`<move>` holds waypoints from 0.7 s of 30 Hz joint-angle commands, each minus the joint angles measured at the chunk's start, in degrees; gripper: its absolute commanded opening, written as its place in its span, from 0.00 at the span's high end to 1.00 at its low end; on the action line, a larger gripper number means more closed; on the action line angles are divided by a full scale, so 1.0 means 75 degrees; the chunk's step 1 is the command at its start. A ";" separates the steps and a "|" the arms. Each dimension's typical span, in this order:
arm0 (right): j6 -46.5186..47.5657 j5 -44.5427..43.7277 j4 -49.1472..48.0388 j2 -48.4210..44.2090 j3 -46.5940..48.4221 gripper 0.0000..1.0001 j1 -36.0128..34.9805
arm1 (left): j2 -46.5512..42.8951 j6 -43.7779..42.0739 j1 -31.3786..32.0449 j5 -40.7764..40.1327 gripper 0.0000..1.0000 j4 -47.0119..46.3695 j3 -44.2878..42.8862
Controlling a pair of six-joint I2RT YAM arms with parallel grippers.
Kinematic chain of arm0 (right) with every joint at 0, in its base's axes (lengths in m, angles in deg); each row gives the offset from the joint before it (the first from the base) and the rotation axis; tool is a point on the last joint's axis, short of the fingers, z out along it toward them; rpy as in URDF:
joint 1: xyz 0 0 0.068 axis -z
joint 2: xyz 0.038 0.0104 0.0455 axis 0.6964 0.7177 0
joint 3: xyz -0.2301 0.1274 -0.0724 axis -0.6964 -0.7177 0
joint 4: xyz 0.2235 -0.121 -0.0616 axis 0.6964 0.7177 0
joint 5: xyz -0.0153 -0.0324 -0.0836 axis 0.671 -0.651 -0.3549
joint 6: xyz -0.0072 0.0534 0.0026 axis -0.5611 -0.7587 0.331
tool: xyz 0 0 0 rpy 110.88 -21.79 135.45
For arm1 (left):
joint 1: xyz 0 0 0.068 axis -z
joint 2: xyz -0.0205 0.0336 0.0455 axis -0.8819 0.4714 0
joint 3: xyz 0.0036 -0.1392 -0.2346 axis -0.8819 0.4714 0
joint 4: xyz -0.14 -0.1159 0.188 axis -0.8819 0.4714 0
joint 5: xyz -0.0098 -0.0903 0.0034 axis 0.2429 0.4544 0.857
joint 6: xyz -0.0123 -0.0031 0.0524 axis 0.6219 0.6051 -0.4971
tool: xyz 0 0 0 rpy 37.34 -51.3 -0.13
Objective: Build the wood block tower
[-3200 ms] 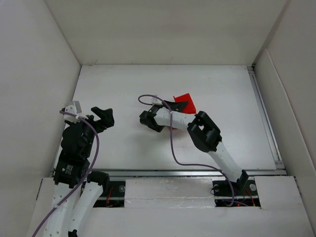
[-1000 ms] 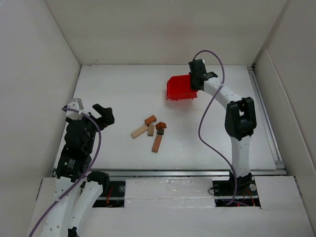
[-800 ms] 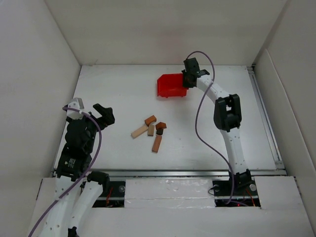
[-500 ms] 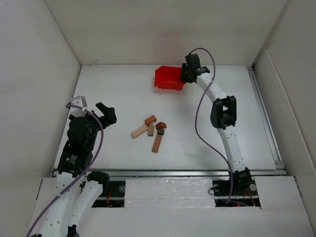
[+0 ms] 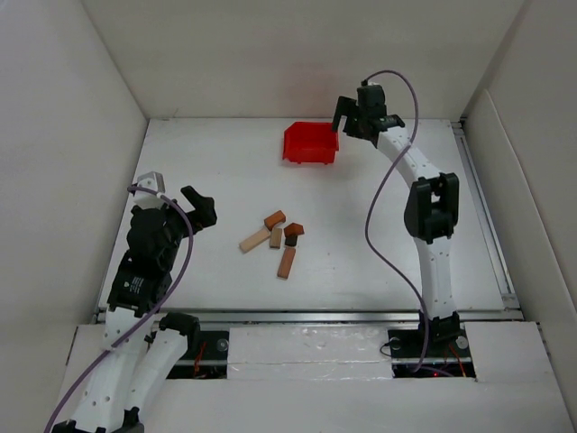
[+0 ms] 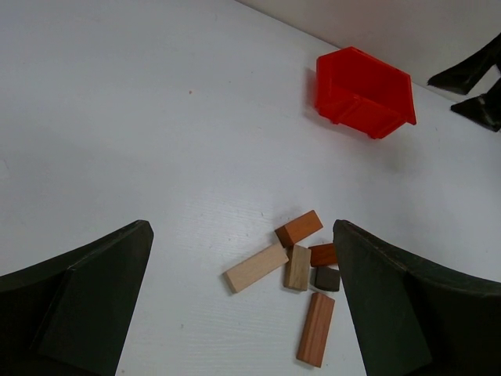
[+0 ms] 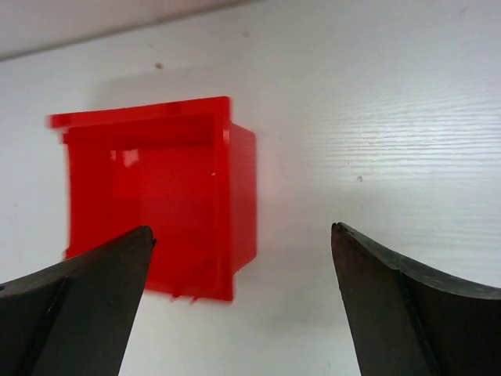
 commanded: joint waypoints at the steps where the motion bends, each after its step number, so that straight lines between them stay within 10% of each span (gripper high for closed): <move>1: 0.0666 -0.1083 -0.1188 -0.2353 -0.0402 0.00 -0.0634 | 0.0008 -0.0111 0.0040 -0.0182 0.01 -0.0284 -0.0033; 7: 0.1161 -0.3300 -0.3239 -0.5636 -0.4275 0.00 -0.2320 | -0.0097 -0.0018 0.0040 -0.0674 0.01 -0.0155 -0.0104; 11: 0.0927 -0.1019 -0.3568 -0.7371 -0.6284 0.00 -0.2043 | -0.0343 0.0017 0.0040 -0.0920 0.01 -0.0143 -0.0104; 21: -0.0034 -0.1229 -0.3497 -1.0946 -0.9497 0.00 -0.2370 | -0.0485 -0.0112 0.0040 -0.0557 0.01 -0.0343 0.0037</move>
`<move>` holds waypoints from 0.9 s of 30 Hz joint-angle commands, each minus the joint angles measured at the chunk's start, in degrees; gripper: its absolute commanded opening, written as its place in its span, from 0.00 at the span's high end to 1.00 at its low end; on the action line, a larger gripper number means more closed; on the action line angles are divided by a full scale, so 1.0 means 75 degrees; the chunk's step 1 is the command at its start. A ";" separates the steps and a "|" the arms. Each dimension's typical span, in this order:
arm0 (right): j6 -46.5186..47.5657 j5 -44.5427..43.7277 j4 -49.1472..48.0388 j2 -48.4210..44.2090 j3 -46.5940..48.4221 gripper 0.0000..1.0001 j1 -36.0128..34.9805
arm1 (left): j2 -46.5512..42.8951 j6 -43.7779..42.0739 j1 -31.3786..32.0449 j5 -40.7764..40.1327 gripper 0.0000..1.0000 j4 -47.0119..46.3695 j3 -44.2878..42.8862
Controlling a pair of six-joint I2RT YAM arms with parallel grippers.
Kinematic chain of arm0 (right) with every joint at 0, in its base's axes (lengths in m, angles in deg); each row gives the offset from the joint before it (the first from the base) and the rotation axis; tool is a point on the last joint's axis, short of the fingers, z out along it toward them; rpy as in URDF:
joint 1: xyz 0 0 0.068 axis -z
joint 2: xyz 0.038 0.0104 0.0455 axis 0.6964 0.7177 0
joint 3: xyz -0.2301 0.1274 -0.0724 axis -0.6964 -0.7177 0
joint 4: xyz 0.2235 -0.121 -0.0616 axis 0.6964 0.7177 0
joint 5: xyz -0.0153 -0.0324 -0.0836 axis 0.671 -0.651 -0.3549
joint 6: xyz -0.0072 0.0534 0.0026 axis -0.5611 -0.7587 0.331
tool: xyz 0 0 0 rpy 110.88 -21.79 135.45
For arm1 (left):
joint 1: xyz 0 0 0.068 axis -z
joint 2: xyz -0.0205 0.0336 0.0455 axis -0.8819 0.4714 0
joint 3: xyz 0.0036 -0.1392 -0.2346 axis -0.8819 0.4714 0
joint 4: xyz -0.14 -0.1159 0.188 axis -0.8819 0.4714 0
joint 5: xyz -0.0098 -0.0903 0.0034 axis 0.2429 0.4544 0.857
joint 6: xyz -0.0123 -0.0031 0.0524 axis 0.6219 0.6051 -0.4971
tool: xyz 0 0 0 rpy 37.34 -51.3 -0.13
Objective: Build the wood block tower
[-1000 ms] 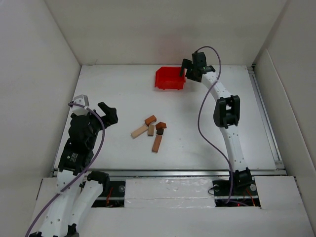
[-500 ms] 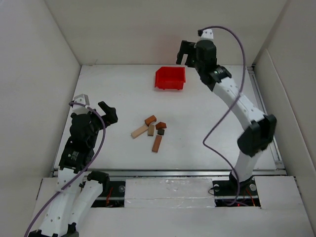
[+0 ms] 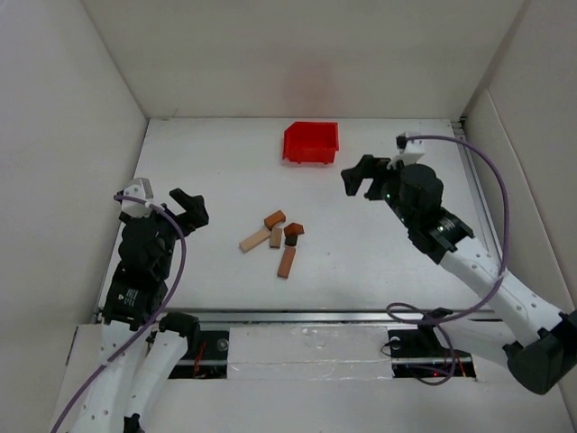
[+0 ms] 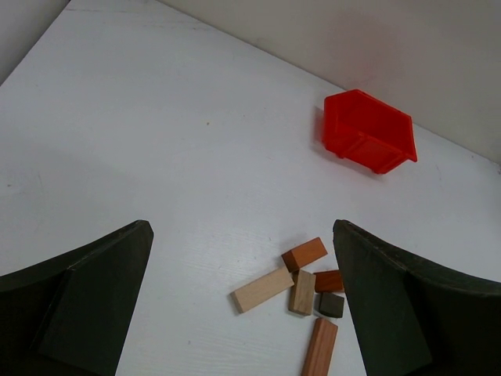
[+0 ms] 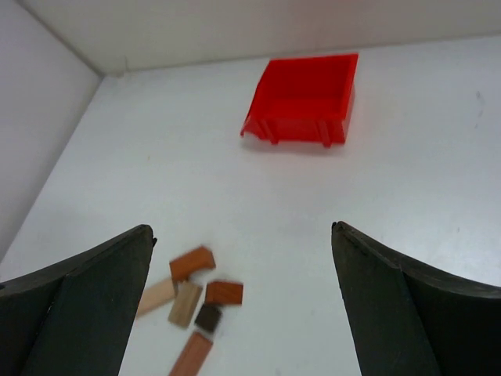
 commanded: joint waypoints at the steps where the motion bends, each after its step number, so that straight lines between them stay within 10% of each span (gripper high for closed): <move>1: -0.0364 0.0397 0.0222 -0.1178 -0.0248 0.00 -0.0045 | 0.0380 -0.0050 0.0040 0.0020 0.01 -0.0165 -0.0044; 10: -0.0610 0.0433 -0.0699 -0.4342 -0.2159 0.00 -0.0795 | 0.1015 0.0161 0.0040 -0.0098 0.01 -0.0117 -0.0115; 17: -0.0610 -0.1488 0.2362 -0.2036 0.0220 0.00 -0.0877 | 0.0922 0.0407 0.0040 -0.0883 0.01 0.0024 -0.0280; 27: -0.0295 0.0301 0.0193 -0.2504 -0.1246 0.00 -0.0104 | 0.0640 0.0173 -0.0030 -0.0533 0.01 -0.0117 -0.0233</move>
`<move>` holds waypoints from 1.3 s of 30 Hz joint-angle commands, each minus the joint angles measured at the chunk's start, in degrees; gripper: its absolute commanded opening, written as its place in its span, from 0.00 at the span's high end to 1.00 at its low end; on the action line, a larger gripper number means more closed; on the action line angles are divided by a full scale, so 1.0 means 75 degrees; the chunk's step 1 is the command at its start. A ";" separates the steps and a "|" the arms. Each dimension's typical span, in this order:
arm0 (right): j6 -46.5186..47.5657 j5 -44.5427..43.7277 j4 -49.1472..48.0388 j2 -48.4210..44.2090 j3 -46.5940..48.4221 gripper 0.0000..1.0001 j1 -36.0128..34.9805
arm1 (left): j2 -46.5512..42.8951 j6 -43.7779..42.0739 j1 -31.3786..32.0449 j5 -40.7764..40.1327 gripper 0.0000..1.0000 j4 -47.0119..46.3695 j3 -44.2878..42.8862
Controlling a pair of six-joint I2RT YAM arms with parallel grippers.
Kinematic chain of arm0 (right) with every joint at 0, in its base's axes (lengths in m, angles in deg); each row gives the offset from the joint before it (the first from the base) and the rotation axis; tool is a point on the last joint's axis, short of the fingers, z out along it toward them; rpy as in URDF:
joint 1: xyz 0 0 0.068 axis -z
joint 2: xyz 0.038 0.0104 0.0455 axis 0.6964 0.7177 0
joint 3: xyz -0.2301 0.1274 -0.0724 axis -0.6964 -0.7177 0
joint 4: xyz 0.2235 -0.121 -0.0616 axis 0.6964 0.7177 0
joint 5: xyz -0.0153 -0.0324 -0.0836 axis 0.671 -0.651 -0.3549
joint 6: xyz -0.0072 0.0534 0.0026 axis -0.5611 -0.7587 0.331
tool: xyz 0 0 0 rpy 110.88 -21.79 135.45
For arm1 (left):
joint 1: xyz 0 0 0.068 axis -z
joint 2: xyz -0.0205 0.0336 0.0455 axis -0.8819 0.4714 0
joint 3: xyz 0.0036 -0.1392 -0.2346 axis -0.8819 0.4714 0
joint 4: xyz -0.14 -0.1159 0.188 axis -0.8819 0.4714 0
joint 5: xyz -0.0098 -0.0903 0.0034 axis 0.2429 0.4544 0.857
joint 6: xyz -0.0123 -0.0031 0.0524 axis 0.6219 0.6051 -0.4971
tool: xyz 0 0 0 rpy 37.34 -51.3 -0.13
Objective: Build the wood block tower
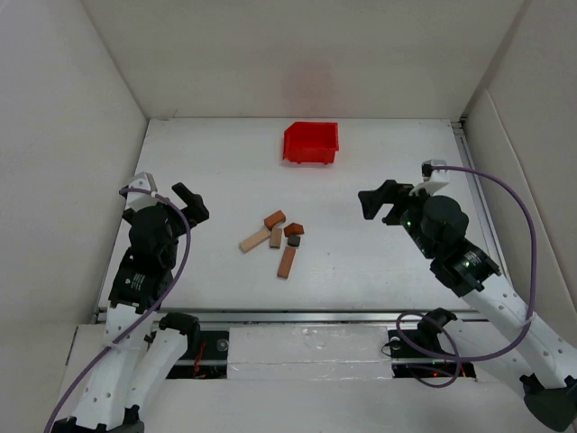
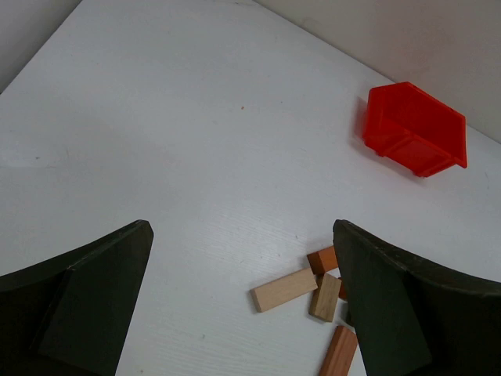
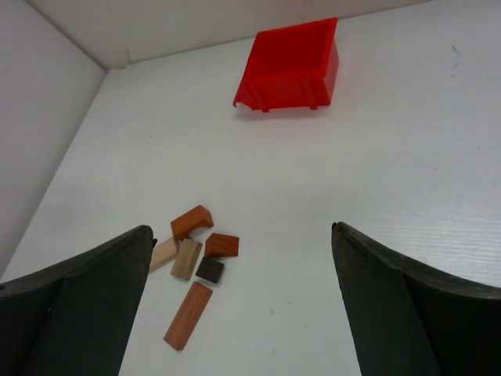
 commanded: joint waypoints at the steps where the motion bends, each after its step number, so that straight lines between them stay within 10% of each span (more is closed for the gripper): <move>1: 0.0192 0.0710 -0.0626 0.0142 0.0303 0.00 0.0267 | -0.0132 -0.0098 -0.0019 0.0182 0.01 -0.0260 -0.0210; 8: -0.0183 0.0477 -0.0027 0.1533 0.0725 0.00 -0.0339 | -0.0589 -0.0169 -0.0019 0.0440 0.01 -0.0365 -0.0081; 15: -0.1166 -0.2686 0.0959 0.3282 0.2084 0.00 -0.2741 | -0.0847 -0.0204 -0.0019 0.0651 0.01 -0.0459 -0.0010; 21: -0.1190 -0.1376 0.0223 0.3952 0.2474 0.00 -0.3540 | -0.0567 -0.0227 -0.0019 0.1002 0.01 -0.0424 -0.0045; 39: -0.5154 -0.3169 0.1958 0.7806 0.3175 0.06 -0.4585 | -0.0823 -0.0239 0.0063 0.1495 0.01 -0.0435 0.0002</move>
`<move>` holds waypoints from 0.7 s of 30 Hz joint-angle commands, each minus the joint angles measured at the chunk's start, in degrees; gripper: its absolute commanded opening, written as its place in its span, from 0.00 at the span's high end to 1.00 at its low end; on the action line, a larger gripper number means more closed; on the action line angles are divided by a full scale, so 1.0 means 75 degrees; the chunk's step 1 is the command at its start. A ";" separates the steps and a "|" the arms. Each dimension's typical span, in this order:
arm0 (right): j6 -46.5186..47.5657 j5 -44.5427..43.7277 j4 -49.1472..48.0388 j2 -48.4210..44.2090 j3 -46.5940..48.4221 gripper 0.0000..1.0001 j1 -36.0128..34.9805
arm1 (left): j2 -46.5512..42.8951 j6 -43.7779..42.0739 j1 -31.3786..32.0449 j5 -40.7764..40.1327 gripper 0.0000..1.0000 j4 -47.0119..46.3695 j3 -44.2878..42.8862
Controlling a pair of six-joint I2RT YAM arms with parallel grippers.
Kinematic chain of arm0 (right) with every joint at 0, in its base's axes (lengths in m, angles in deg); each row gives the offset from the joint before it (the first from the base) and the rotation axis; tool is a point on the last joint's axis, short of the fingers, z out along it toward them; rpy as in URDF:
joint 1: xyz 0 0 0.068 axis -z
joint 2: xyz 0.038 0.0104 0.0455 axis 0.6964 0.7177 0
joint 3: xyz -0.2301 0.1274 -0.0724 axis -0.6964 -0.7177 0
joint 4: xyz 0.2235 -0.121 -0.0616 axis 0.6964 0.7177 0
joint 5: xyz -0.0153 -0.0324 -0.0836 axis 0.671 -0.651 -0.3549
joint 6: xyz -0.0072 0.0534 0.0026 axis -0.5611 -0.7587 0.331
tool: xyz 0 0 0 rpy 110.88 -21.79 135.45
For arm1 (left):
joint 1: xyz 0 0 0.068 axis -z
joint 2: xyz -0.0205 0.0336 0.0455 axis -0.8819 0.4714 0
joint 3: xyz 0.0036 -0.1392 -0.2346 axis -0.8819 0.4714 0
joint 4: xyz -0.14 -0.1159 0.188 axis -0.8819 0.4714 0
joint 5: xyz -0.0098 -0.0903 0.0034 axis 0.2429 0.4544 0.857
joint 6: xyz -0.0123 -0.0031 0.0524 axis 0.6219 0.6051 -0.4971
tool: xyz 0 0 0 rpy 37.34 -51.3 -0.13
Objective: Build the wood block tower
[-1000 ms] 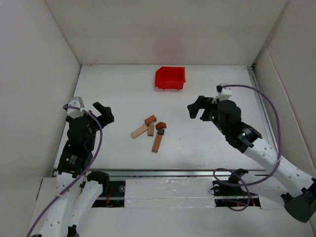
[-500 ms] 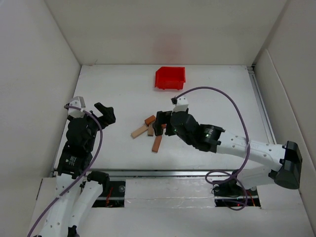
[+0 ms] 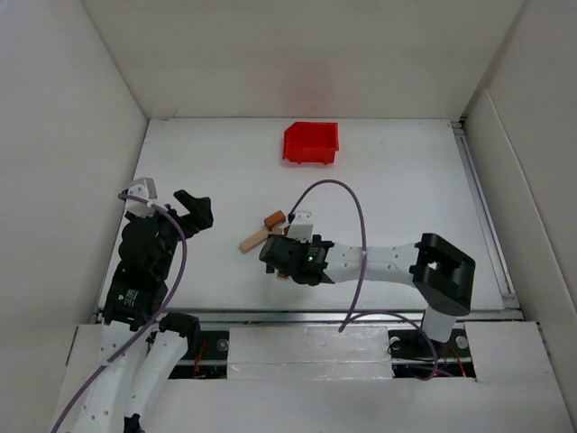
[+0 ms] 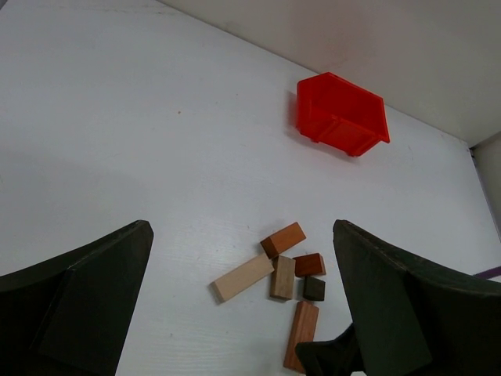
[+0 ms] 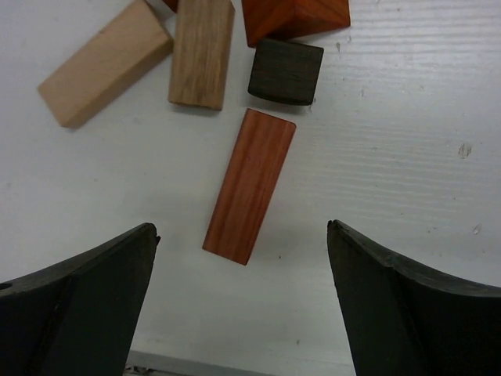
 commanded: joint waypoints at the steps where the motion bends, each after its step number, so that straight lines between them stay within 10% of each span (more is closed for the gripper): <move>1: -0.0647 -0.0508 -0.0047 0.0344 0.0360 0.09 -0.0050 | -0.0110 -0.0116 0.0049 0.0221 0.01 -0.0304 0.0013; 21: -0.0459 -0.0239 -0.0467 0.0605 -0.0271 0.67 0.0336 | -0.0180 -0.0175 0.0049 0.0327 0.01 -0.0328 0.0025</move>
